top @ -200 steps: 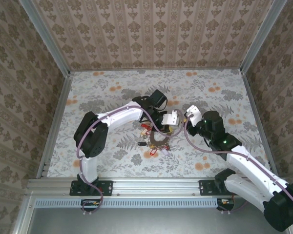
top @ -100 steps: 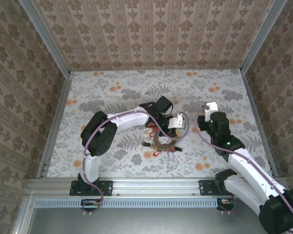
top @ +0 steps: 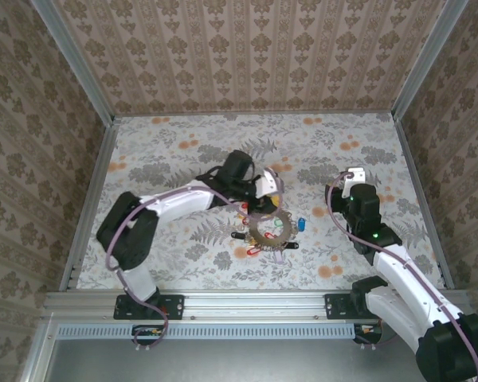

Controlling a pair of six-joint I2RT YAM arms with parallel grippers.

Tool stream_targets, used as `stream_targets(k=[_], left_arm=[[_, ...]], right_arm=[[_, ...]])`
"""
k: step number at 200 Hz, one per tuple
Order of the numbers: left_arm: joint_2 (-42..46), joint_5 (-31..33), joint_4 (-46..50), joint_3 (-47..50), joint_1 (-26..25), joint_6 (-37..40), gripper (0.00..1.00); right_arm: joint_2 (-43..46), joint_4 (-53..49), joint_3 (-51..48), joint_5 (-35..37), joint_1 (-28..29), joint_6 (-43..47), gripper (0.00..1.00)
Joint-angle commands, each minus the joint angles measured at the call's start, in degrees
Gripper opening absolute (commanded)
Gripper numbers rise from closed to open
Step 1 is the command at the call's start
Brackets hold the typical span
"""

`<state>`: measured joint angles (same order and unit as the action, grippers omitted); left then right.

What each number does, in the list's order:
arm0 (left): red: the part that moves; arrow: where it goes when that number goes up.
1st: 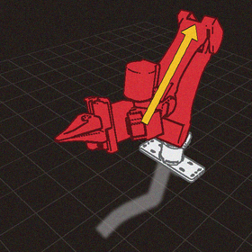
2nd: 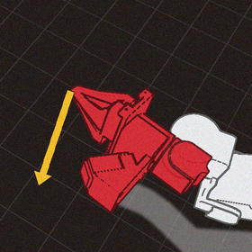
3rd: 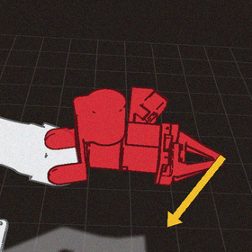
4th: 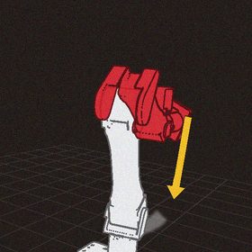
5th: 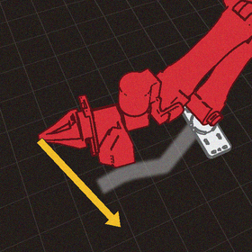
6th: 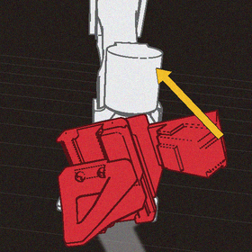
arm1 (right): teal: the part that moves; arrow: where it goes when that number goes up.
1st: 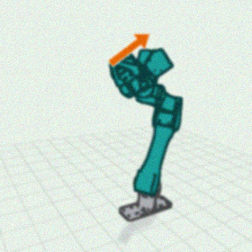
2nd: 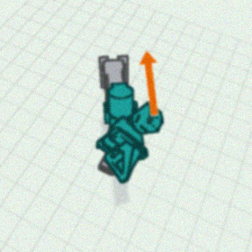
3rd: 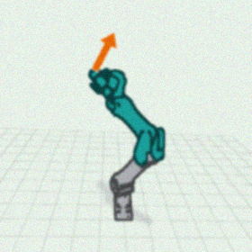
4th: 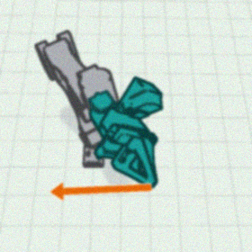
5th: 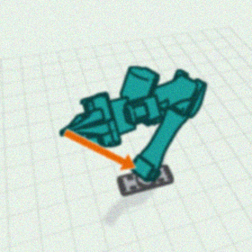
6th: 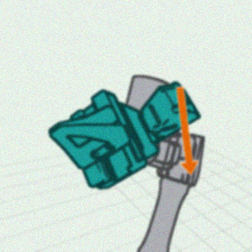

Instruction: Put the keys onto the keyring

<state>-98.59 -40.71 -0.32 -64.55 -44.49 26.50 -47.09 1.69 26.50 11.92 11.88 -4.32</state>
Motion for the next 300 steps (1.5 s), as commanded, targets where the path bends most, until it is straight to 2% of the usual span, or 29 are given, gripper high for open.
stream_targets(k=[1, 7, 22, 27, 33, 34, 35, 36, 40, 62, 70, 84, 117, 140, 149, 162, 174, 185, 193, 199, 208, 219, 228, 237, 256, 282, 300], left_arm=[[6.51, 1.82, -16.85, 6.08, 3.97, -9.36, 0.34], [8.13, 3.36, -19.32, 7.94, 5.11, -10.73, 0.41], [12.11, 8.11, -23.35, 11.91, 7.98, -12.49, 0.42], [13.37, 9.99, -24.39, 13.25, 8.93, -13.15, 0.45], [15.05, 12.37, -25.46, 14.81, 10.08, -13.85, 0.62], [15.29, 12.74, -25.67, 15.07, 10.28, -14.02, 0.78], [15.59, 13.15, -25.77, 15.34, 10.46, -14.11, 0.88], [15.82, 13.48, -25.95, 15.6, 10.69, -14.29, 0.94], [16.89, 14.62, -26.57, 16.57, 11.5, -14.77, 1.0], [22.13, 21.9, -28.51, 21.89, 16.56, -16.8, 1.0], [23.67, 24.07, -29.17, 24.13, 17.92, -17.8, 1.0], [26.14, 27.55, -29.83, 27.27, 23.27, -20.22, 1.0], [31.69, 32.27, -28.3, 32.96, 33.71, -25.94, 1.0], [35.05, 34.79, -25.81, 36.08, 39.16, -27.24, 1.0], [36.07, 35.19, -24.6, 36.82, 40.47, -26.79, 1.0], [37.25, 36.06, -23.71, 37.85, 41.9, -26.14, 1.0], [37.76, 36.31, -23.66, 38.82, 43.11, -25.63, 1.0], [37.74, 36.51, -24.13, 39.51, 44.06, -25.63, 1.0], [37.48, 36.64, -25.34, 40.22, 44.46, -25.19, 1.0], [37.1, 36.66, -26.5, 40.63, 44.6, -24.81, 1.0], [36.32, 36.67, -27.39, 40.91, 44.87, -24.2, 1.0], [34.69, 35.7, -28.64, 41.0, 45.01, -22.56, 1.0], [32.78, 35.09, -30.12, 41.04, 45.09, -21.88, 1.0], [30.81, 33.66, -32.75, 41.37, 45.27, -21.41, 1.0], [26.33, 30.94, -39.88, 42.08, 45.76, -22.19, 1.0], [24.63, 24.81, -33.44, 37.6, 45.99, -19.54, 1.0], [24.29, 22.84, -39.48, 39.41, 45.99, -19.14, 1.0]], right_arm=[[0.12, 4.96, -0.7, -4.1, -0.34, 3.87, 0.6], [-0.09, 5.73, -0.75, -4.45, -0.31, 4.59, 0.63], [-1.3, 8.21, -0.91, -4.38, -0.37, 6.38, 0.7], [-1.97, 9.13, -1.08, -4.02, -0.38, 7.01, 0.75], [-2.99, 10.42, -1.26, -3.42, -0.43, 7.76, 0.79], [-3.22, 10.65, -1.31, -3.23, -0.44, 7.84, 0.8], [-3.38, 10.85, -1.34, -3.05, -0.45, 7.92, 0.81], [-3.63, 11.12, -1.35, -2.92, -0.45, 8.01, 0.82], [-4.6, 11.96, -1.44, -2.13, -0.57, 8.32, 0.84], [-12.93, 15.56, -0.51, 4.38, -1.54, 8.2, 0.85], [-16.3, 16.21, 0.47, 5.05, -1.98, 8.01, 0.85], [-21.1, 19.93, 0.9, 4.85, -2.29, 7.85, 0.85], [-30.27, 34.35, -0.93, 0.21, -3.96, 8.95, 0.86], [-36.37, 38.94, -0.27, -5.18, -5.67, 8.12, 0.85], [-36.17, 36.67, 0.56, -5.95, -6.54, 7.35, 0.85], [-35.84, 39.22, -1.12, -9.2, -8.0, 6.55, 0.85], [-35.85, 45.75, -4.91, -12.53, -9.66, 5.94, 0.86], [-39.2, 56.08, -8.89, -14.94, -10.33, 5.89, 0.86], [-42.06, 63.42, -10.36, -14.82, -10.25, 5.86, 0.9], [-40.83, 60.47, -9.91, -14.25, -10.29, 5.83, 0.92], [-39.09, 54.27, -8.05, -12.99, -10.21, 5.41, 0.99], [-41.01, 53.05, -5.66, -8.69, -9.95, 4.06, 1.0], [-40.34, 45.66, -2.57, -5.68, -10.41, 2.18, 1.0], [-40.7, 48.87, -3.87, -5.33, -10.61, 1.85, 0.99], [-40.7, 48.68, -3.81, -4.01, -10.41, 1.62, 1.0], [-40.47, 48.41, -3.78, -3.84, -10.28, 1.72, 1.0], [-40.46, 48.4, -3.83, -3.64, -10.21, 1.76, 1.0]])
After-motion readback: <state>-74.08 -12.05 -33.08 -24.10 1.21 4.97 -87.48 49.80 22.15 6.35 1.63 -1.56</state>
